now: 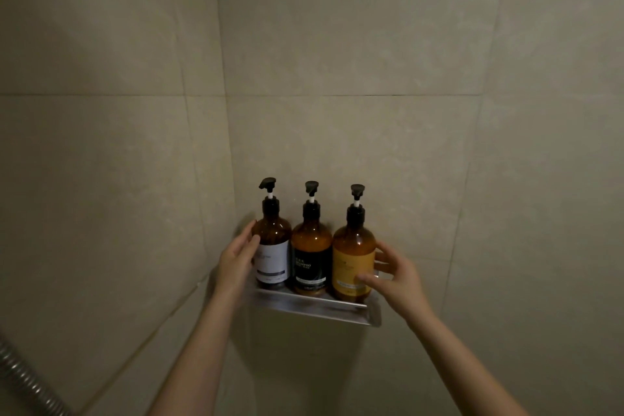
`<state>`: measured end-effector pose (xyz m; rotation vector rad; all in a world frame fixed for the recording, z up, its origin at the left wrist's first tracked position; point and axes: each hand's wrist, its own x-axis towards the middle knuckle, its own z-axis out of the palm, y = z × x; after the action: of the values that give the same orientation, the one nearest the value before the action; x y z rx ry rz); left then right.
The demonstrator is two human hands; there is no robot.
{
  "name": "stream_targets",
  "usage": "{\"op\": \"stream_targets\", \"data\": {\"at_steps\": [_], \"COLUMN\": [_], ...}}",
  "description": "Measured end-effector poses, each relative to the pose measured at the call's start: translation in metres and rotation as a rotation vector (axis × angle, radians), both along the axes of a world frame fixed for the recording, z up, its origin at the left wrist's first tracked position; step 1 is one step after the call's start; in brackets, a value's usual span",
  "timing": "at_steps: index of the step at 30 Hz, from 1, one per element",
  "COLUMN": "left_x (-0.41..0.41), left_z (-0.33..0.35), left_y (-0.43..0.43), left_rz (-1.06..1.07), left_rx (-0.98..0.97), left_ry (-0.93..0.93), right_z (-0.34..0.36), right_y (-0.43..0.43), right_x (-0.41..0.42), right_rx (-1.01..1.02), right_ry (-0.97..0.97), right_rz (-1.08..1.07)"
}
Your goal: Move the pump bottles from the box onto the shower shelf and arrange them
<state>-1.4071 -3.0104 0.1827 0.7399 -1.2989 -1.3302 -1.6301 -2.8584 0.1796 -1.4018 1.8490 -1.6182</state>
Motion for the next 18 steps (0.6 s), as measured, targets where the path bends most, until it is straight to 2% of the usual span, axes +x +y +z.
{"op": "stream_targets", "data": {"at_steps": [4, 12, 18], "left_x": [-0.001, 0.002, 0.002], "left_z": [0.000, -0.002, -0.004], "left_y": [0.002, -0.008, -0.006], "left_rz": [-0.012, -0.066, -0.064], "left_rx": [-0.015, 0.081, 0.072], "left_ry": [-0.018, 0.061, 0.021], "right_z": [-0.001, -0.004, -0.006], "right_y": [0.000, -0.003, -0.004], "right_x": [-0.003, -0.007, -0.008], "right_rx": [0.004, 0.009, 0.008], "right_ry": [0.002, 0.010, 0.022], "right_rz": [0.022, 0.030, 0.037]}}
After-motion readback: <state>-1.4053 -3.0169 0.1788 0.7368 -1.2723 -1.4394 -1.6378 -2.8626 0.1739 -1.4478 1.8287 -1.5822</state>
